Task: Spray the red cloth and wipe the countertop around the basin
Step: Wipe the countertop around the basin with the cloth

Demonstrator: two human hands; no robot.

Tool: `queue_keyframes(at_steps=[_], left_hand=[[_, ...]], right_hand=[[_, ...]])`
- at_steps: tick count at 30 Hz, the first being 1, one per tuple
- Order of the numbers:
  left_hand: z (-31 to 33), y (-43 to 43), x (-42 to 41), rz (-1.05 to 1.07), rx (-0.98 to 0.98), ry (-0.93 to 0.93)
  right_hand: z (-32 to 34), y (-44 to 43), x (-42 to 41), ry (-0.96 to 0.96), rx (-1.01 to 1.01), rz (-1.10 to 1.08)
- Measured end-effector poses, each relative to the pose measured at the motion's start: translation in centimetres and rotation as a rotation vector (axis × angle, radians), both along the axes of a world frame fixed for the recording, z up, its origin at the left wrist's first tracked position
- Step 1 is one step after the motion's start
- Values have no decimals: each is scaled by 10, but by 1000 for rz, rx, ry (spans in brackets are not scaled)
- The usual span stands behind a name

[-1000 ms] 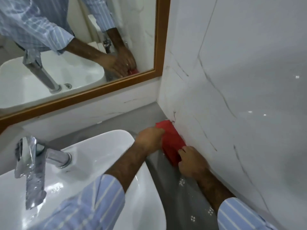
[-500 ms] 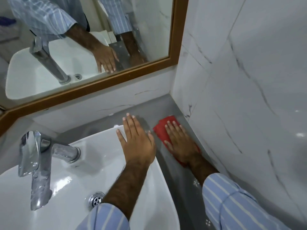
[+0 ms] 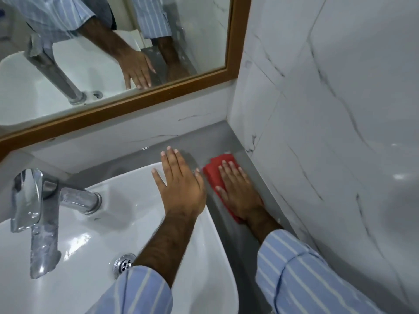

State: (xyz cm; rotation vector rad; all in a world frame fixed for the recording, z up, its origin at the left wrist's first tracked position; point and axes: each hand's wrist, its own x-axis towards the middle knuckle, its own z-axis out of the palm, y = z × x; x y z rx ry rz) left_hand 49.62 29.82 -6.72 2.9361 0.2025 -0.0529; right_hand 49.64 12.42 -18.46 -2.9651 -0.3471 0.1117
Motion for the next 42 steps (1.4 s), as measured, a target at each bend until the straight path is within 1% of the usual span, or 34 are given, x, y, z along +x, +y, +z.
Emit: queue_keyframes(at_steps=[2, 3, 4, 7, 10, 12, 15, 17, 19, 21, 23, 25, 27, 29, 31, 33, 35, 37, 39, 40, 42], left_hand=[[1, 1, -1, -3, 6, 16], [1, 1, 0, -3, 10, 14], [2, 1, 0, -4, 12, 13], [2, 0, -1, 2, 5, 24], [4, 0, -1, -1, -2, 31], [4, 0, -1, 4, -7, 28], [3, 0, -2, 0, -8, 26], [3, 0, -3, 2, -1, 21], [4, 0, -3, 1, 3, 15], [6, 1, -4, 0, -1, 18], [8, 1, -4, -3, -4, 24], [10, 1, -5, -6, -21, 30], [11, 0, -6, -10, -30, 29], [11, 0, -6, -17, -33, 30], [11, 1, -4, -22, -35, 38], [10, 1, -2, -23, -44, 43], [8, 1, -2, -22, -47, 37], [9, 2, -3, -24, -45, 46], [11, 3, -9, -50, -40, 71], [11, 1, -17, -83, -46, 76], [8, -7, -52, -155, -89, 70]], right_hand=[[3, -14, -13, 6, -13, 223], [4, -24, -24, 15, -14, 269], [6, -36, -40, 13, -18, 261], [5, -71, -98, -23, -60, 65], [4, -80, -137, -3, -74, -115], [4, -67, -133, -4, -56, -209], [1, -39, -101, -40, -36, -309], [0, -31, -85, -36, -28, -250], [2, -36, -93, -15, -49, -89], [7, -51, -127, -2, -75, 74], [9, -73, -168, -10, -70, 95], [10, -90, -201, 12, -80, -27], [10, -91, -214, 27, -75, -181], [7, -75, -204, 18, -56, -304], [4, -54, -180, -31, -54, -367], [0, -37, -152, -53, -44, -342], [-1, -31, -136, -43, -38, -232], [1, -35, -148, -22, -53, -87], [5, -45, -181, -3, -74, 41], [5, -53, -201, -3, -76, 51], [4, -72, -234, 3, -75, -58]])
